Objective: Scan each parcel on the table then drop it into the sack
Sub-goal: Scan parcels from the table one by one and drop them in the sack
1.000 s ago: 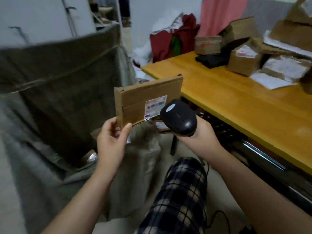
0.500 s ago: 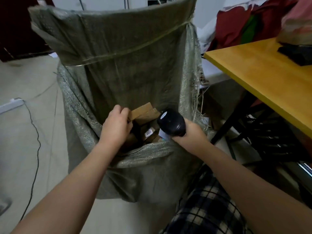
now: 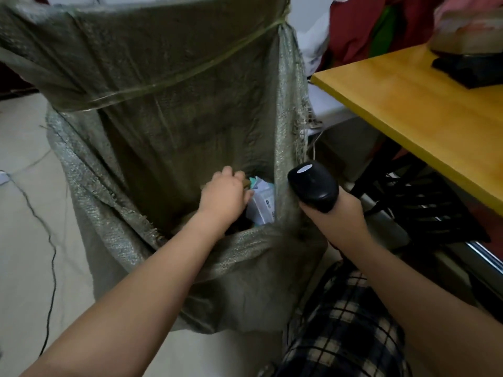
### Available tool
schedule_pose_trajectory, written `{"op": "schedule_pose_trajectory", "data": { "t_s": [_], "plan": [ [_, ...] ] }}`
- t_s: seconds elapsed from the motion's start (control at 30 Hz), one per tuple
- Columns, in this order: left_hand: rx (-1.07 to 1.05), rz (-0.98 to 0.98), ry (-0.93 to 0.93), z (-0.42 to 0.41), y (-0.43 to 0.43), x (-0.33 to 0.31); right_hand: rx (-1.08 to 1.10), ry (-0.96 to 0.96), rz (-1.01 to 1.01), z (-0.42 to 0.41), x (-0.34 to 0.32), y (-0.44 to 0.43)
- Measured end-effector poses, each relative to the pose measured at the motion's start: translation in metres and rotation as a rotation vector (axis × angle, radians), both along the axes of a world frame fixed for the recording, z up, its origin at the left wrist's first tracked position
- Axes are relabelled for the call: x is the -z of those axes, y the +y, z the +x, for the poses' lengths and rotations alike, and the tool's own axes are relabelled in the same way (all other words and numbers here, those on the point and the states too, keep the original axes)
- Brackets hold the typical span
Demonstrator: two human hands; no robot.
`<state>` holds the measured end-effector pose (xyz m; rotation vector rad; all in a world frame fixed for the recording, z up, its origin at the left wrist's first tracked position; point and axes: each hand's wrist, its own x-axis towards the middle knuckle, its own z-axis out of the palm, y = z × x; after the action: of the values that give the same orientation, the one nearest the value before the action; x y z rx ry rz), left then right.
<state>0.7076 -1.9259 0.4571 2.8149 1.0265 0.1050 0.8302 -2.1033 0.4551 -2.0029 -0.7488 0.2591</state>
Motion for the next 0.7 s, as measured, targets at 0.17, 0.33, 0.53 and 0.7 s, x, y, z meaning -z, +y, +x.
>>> {"op": "schedule_pose_trajectory", "data": {
  "t_s": [0.17,0.33,0.53,0.7],
  "plan": [
    [0.233,0.067,-0.181,0.036,-0.057,-0.053,0.136,-0.03,0.154,0.013,-0.036,-0.053],
    [0.447,0.053,-0.303,0.082,-0.131,-0.092,0.338,-0.084,0.225,0.034,-0.081,-0.14],
    [0.72,0.017,-0.371,0.133,-0.252,-0.123,0.623,-0.15,0.186,0.045,-0.133,-0.281],
    [0.898,-0.004,-0.372,0.174,-0.339,-0.144,0.838,-0.129,0.222,0.049,-0.161,-0.373]
  ]
}}
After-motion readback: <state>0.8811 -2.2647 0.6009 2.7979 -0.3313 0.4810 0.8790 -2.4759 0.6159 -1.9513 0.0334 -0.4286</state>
